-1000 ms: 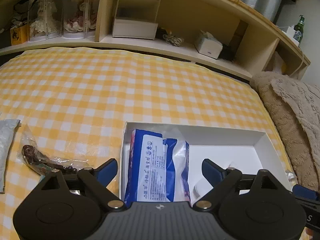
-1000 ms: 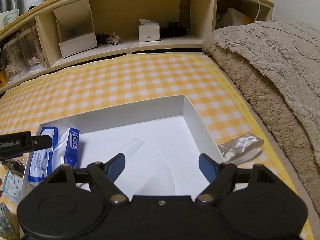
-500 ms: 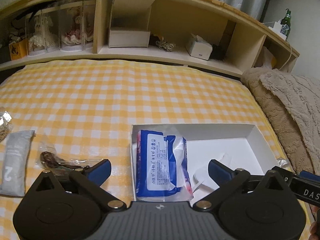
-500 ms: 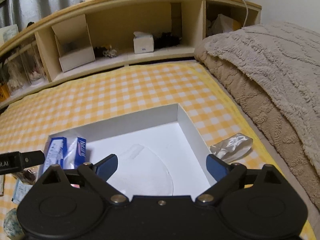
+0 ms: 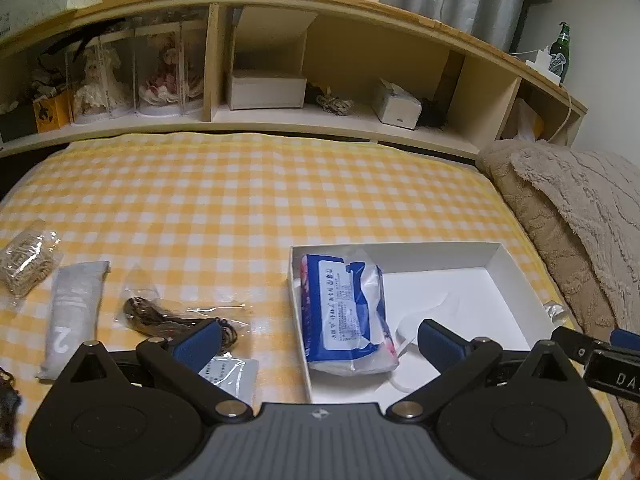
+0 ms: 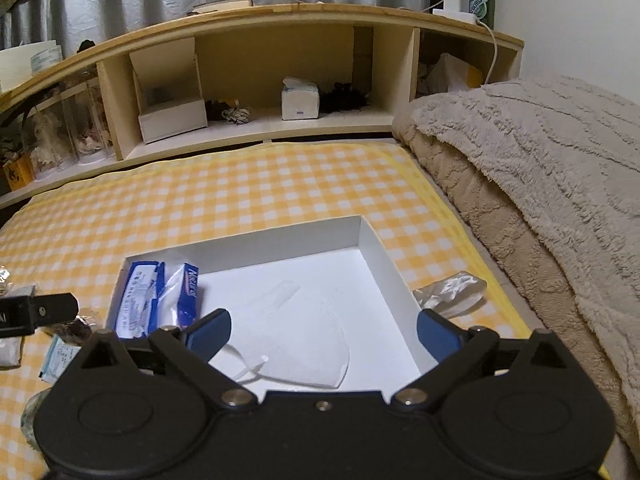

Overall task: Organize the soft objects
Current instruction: 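Open both grippers to release the tissue pack and mask in the box, then grasp the crocheted piece with the left gripper while the right gripper grasps the floral pouch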

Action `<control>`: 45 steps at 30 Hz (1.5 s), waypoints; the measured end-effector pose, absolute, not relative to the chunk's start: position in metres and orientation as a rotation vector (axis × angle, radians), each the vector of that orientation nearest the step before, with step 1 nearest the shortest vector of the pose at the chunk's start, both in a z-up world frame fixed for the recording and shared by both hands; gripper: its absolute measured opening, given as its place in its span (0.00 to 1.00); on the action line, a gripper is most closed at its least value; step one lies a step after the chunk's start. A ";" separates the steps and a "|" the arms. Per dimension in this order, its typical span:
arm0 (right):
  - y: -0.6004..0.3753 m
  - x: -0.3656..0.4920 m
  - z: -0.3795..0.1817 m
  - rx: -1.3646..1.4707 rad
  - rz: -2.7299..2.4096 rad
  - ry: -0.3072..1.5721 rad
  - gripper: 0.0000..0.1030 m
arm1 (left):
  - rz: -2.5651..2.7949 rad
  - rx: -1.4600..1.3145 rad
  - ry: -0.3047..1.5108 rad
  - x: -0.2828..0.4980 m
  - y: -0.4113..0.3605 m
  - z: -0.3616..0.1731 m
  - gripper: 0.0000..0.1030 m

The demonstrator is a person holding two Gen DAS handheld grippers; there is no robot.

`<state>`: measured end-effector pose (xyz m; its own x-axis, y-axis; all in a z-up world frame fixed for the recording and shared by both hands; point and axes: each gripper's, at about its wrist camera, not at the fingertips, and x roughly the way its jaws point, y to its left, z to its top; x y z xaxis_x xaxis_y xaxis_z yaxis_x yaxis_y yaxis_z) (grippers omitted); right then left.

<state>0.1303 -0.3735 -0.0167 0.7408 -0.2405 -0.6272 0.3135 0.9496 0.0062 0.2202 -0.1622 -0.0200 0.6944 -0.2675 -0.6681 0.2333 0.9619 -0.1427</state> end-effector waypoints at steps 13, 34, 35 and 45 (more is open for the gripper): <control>-0.368 0.103 -0.008 0.128 -0.316 0.664 0.98 | -0.292 -0.015 0.728 0.196 -0.145 -0.007 1.00; -0.333 0.109 -0.010 0.103 -0.297 0.628 1.00 | -0.244 0.023 0.670 0.185 -0.086 0.003 1.00; -0.329 0.110 -0.011 0.096 -0.288 0.625 1.00 | -0.236 0.023 0.668 0.186 -0.080 0.005 1.00; -0.280 0.122 -0.015 0.056 -0.179 0.575 1.00 | -0.141 0.044 0.649 0.193 -0.008 0.013 1.00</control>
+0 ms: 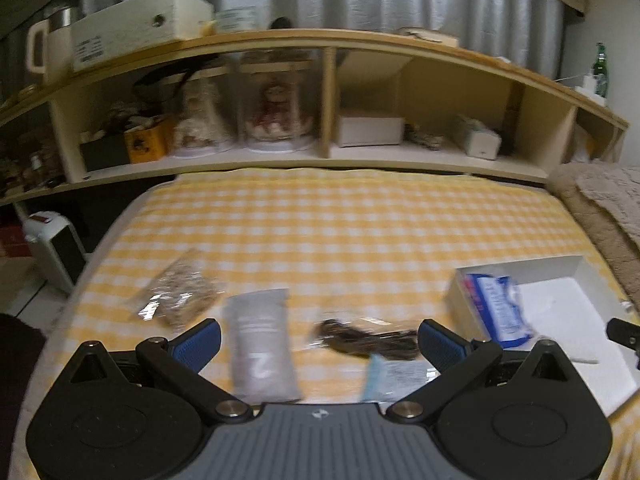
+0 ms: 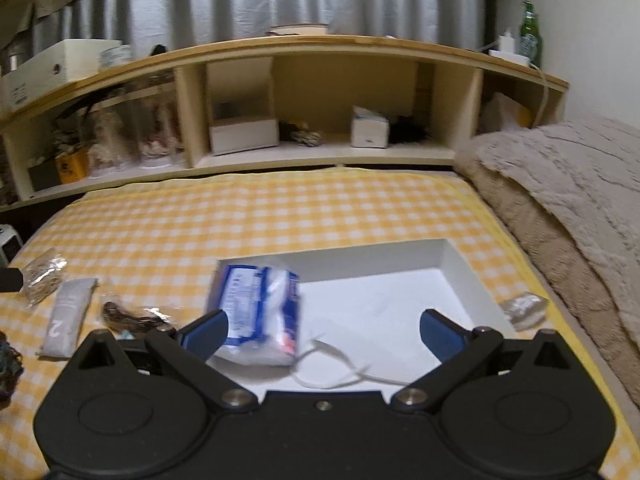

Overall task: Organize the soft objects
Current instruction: 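Grasp the crocheted piece with the left gripper while the right gripper grasps the floral pouch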

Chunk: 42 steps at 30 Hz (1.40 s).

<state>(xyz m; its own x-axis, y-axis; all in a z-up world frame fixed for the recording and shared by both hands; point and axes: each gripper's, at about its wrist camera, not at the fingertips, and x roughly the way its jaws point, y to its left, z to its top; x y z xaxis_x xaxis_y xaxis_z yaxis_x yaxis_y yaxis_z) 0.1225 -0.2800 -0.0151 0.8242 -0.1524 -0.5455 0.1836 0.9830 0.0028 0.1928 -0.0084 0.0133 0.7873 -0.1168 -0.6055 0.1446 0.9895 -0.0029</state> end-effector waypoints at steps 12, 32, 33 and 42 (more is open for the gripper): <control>-0.222 0.131 -0.026 -0.009 -0.015 0.571 1.00 | 0.001 0.012 0.734 0.209 0.076 -0.011 1.00; -0.163 0.155 -0.077 -0.095 0.304 0.742 1.00 | 0.062 0.065 1.081 0.237 0.126 -0.083 0.94; -0.158 0.154 -0.081 -0.111 0.319 0.752 1.00 | 0.076 0.072 1.093 0.239 0.128 -0.085 0.88; -0.127 0.162 -0.107 -0.206 0.402 0.842 0.94 | 0.058 0.064 1.123 0.244 0.129 -0.091 0.65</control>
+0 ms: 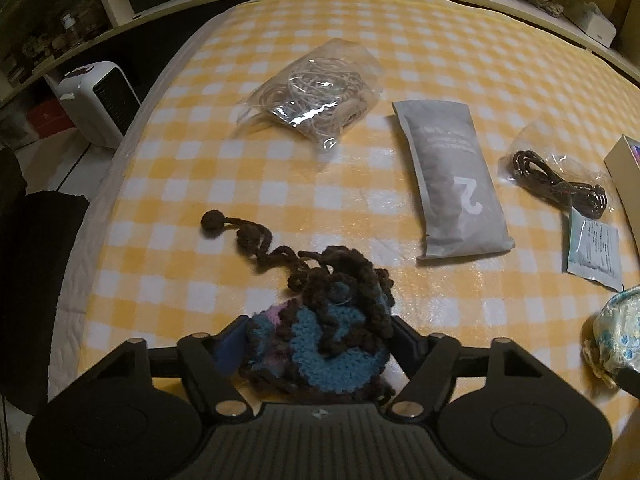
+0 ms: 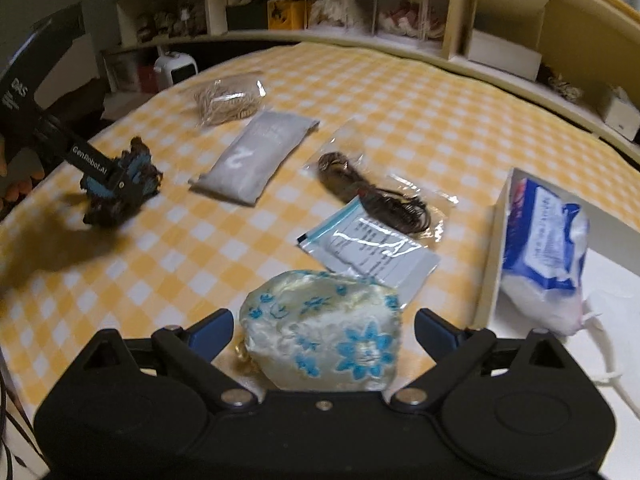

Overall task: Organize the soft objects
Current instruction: 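Grasp the crocheted piece with the left gripper while the right gripper grasps the floral pouch, then carry the crocheted piece with the left gripper while the right gripper carries the floral pouch to the box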

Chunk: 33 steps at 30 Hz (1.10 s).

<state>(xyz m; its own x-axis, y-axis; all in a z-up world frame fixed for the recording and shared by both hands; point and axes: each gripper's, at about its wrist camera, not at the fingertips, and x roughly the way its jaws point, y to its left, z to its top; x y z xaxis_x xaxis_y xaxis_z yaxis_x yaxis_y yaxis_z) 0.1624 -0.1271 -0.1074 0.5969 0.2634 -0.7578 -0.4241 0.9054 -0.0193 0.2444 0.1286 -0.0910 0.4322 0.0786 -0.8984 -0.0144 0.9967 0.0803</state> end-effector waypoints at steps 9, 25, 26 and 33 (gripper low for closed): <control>-0.124 0.162 -0.111 -0.237 0.433 0.894 0.70 | 0.050 0.070 1.110 0.245 0.127 -0.091 0.52; -0.144 0.156 -0.069 -0.114 0.425 0.763 0.50 | 0.047 0.031 0.963 0.229 0.127 -0.066 0.47; -0.147 0.156 -0.065 -0.099 0.415 0.748 0.50 | 0.041 0.049 0.930 0.227 0.123 -0.061 0.47; -0.169 0.156 -0.045 -0.036 0.356 0.674 0.50 | -0.036 0.062 0.793 0.209 0.090 -0.034 0.47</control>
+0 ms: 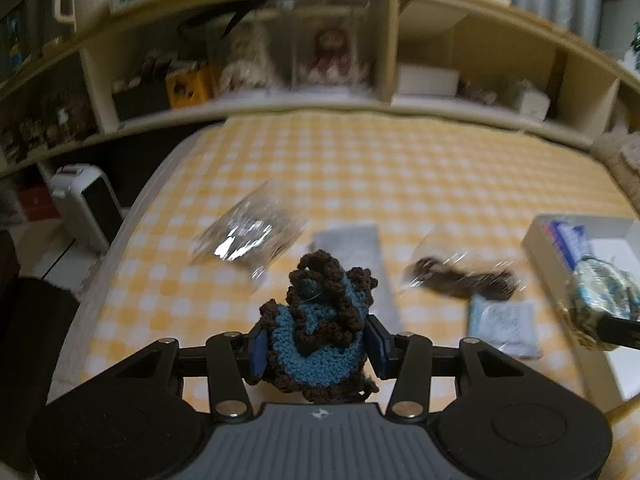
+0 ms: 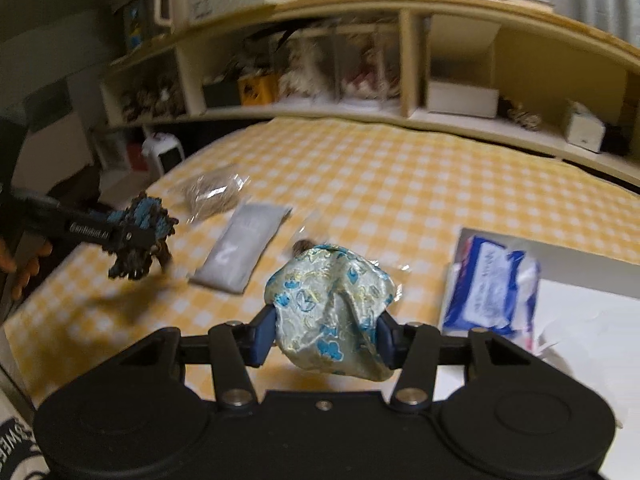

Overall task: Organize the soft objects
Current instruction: 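Carry the crocheted piece with the left gripper while the right gripper carries the floral pouch to the box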

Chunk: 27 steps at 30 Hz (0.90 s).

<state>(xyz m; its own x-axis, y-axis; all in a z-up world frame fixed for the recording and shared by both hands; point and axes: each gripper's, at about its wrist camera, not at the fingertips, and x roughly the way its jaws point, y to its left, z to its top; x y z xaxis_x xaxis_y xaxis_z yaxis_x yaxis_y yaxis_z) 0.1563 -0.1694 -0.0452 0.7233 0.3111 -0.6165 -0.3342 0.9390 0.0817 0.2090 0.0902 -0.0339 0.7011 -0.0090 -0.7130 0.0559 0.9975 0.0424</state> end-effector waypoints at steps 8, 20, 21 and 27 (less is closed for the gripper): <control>-0.191 0.151 -0.027 -0.007 0.282 0.597 0.50 | -0.091 0.032 0.648 0.186 0.060 -0.005 0.47; -0.254 0.148 -0.006 0.086 0.145 0.536 0.50 | -0.257 -0.001 0.610 0.194 -0.004 0.022 0.47; -0.261 0.148 -0.006 0.097 0.132 0.534 0.50 | -0.277 -0.008 0.611 0.197 -0.013 0.023 0.47; -0.300 0.146 -0.003 0.149 0.055 0.512 0.50 | -0.380 -0.018 0.599 0.209 -0.068 0.033 0.47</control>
<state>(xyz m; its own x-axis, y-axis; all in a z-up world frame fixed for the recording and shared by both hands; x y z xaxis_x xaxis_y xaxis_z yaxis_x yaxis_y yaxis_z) 0.1464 -0.2998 -0.0026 0.8706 0.0894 -0.4839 -0.0150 0.9877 0.1556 0.2089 -0.0680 0.0328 0.7587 -0.3540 -0.5469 0.3435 0.9307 -0.1259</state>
